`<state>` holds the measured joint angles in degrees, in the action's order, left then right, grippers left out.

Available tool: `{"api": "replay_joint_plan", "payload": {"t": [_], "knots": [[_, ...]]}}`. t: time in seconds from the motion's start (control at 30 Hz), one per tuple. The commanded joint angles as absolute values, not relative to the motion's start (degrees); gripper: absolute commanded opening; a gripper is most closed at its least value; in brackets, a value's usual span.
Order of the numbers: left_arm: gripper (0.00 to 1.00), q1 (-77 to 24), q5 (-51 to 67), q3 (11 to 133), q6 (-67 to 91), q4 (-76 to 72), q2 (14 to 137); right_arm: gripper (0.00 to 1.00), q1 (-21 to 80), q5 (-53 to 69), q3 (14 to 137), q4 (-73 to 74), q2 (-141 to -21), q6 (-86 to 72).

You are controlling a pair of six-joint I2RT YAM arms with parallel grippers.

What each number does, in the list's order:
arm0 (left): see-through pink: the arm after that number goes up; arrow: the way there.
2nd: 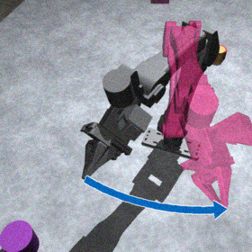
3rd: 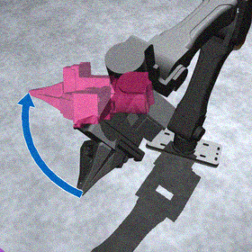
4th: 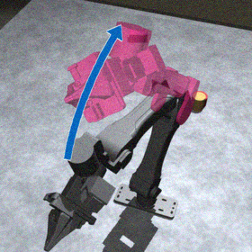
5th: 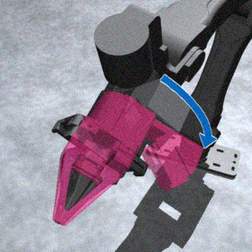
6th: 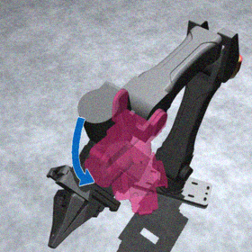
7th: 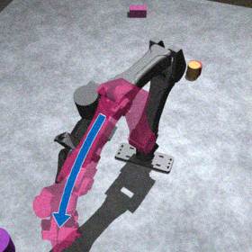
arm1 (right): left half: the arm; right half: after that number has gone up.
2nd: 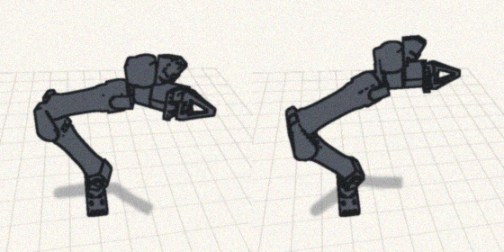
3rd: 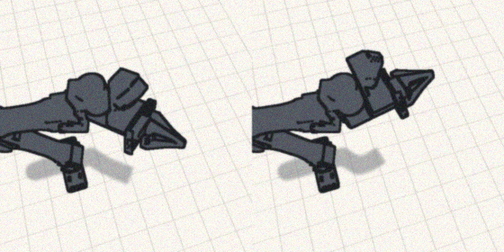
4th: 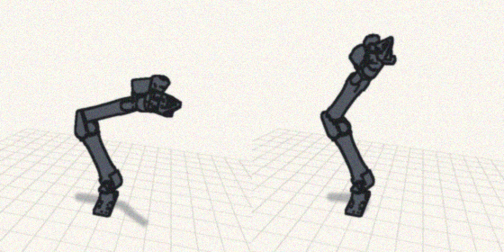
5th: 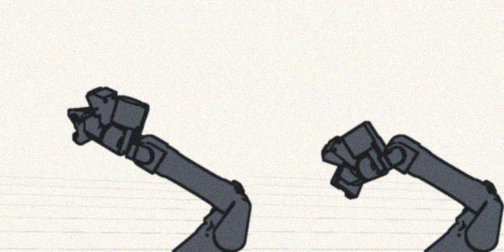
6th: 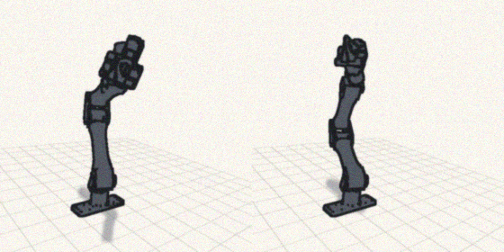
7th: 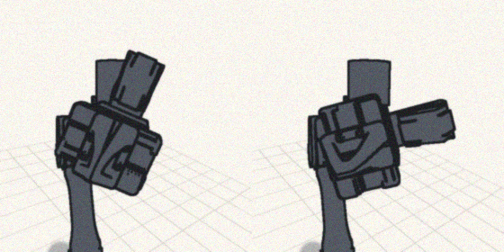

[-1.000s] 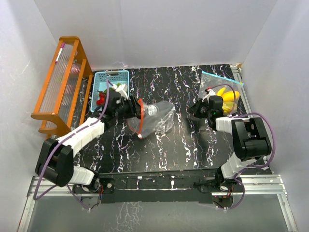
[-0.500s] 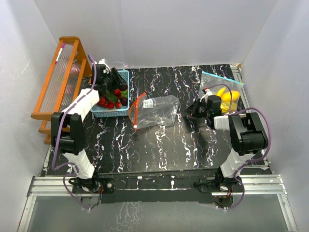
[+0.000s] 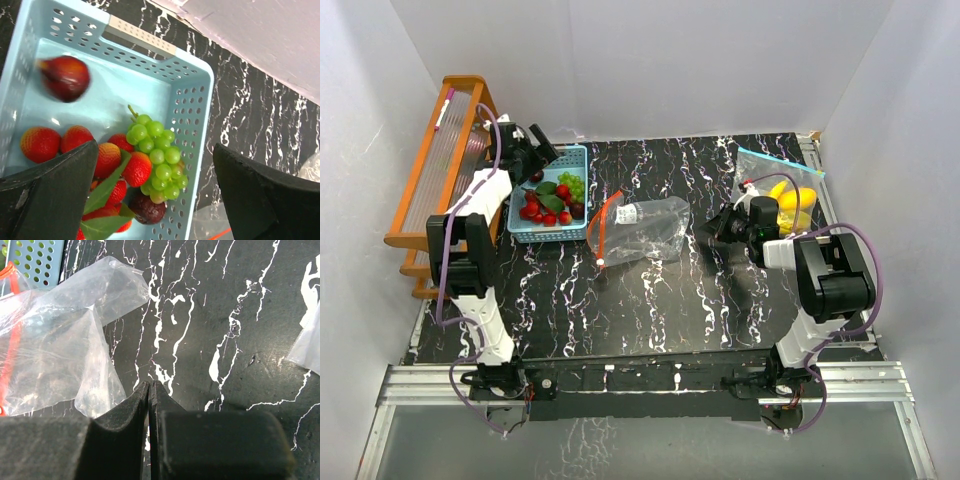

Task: Open the zip-top bag and remove the fake food
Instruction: Place the fake fruit in the bin, then pick up the zipper food storage bag at the center of the board.

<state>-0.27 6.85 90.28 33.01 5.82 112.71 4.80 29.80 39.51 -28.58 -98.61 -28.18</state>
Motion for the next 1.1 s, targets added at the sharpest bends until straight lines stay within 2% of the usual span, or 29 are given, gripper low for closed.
{"api": "replay_joint_plan", "payload": {"t": [0.0,0.1,0.13,0.17,0.27,0.4,0.43,0.6,0.73,0.8,0.87,1.07], "knots": [[0.97,-1.6,9.2,85.2,34.0,1.6,103.4,0.14,5.6,29.8,40.0,-30.1,-93.7,-26.5],[0.97,-3.3,10.4,81.3,33.1,1.9,99.2,0.57,7.5,28.3,42.2,-27.0,-92.4,-24.5],[0.97,-3.7,11.2,80.4,32.9,2.5,98.2,0.69,8.3,27.8,43.0,-26.3,-92.5,-24.1],[0.97,-4.0,12.1,79.0,32.7,3.0,97.3,0.76,9.1,27.6,43.7,-25.9,-92.9,-23.9],[0.97,-4.5,13.9,74.5,32.2,3.0,93.7,0.88,12.1,26.5,46.0,-25.7,-95.1,-23.6],[0.97,-4.6,14.3,68.5,30.8,3.3,88.9,0.91,16.1,24.3,50.1,-25.2,-100.5,-23.6],[0.97,-4.6,14.4,67.2,30.6,3.3,88.1,0.91,16.5,23.7,51.5,-25.2,-102.4,-23.6],[0.97,-4.6,15.4,63.5,29.9,3.0,86.3,0.63,17.2,22.8,56.9,-24.7,-107.0,-24.0],[0.97,-4.6,16.3,63.1,29.9,2.5,86.2,0.25,17.2,20.8,61.7,-21.9,-107.0,-22.8],[0.97,-4.6,16.6,63.1,29.9,2.4,86.3,0.12,17.2,19.0,64.3,-20.0,-106.5,-21.5],[0.97,-4.6,17.2,63.3,30.0,2.4,86.5,0.08,16.7,16.5,67.5,-18.0,-106.0,-20.0],[0.97,-4.6,17.6,62.9,29.9,2.4,86.1,0.08,10.4,13.4,77.5,-13.2,-107.8,-19.6]]}}
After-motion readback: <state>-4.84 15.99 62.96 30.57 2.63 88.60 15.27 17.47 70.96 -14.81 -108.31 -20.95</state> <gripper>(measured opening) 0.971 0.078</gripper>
